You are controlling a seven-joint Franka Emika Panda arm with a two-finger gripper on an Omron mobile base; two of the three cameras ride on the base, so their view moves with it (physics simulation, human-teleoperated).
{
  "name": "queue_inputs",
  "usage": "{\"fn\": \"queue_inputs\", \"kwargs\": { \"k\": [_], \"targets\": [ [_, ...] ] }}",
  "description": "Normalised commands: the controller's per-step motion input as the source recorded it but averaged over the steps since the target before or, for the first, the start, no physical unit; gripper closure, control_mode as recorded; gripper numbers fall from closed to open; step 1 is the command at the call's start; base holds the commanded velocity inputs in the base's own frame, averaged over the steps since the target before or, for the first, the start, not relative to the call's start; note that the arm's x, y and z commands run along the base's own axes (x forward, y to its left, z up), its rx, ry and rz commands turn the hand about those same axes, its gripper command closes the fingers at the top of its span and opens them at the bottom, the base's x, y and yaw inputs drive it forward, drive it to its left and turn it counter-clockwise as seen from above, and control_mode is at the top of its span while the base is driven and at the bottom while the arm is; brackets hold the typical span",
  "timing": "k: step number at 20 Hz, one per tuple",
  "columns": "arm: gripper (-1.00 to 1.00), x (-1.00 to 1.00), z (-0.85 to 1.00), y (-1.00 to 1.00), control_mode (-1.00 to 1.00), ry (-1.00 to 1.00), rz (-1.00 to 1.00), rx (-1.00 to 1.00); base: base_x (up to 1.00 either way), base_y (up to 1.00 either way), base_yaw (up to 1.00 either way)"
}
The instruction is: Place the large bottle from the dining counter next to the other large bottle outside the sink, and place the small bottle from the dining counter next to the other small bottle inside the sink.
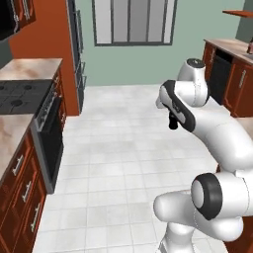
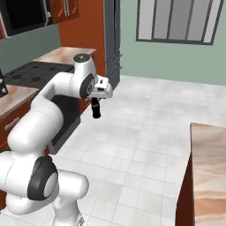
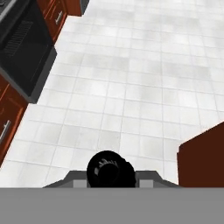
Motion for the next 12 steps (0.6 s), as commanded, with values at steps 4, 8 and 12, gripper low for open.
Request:
{"fn": "queue_inputs", "kwargs": {
  "k": [4,8,12],
  "targets": [
    [1.0,0.0,0.0,0.0,1.0,0.0,0.0,0.0,0.4,0.36,-0.19],
    [1.0,0.0,0.0,0.0,1.0,0.0,0.0,0.0,0.31,0.3,-0.2],
    [1.0,0.0,0.0,0.0,1.0,0.0,0.0,0.0,0.24,0.26,-0.21]
  ]
}}
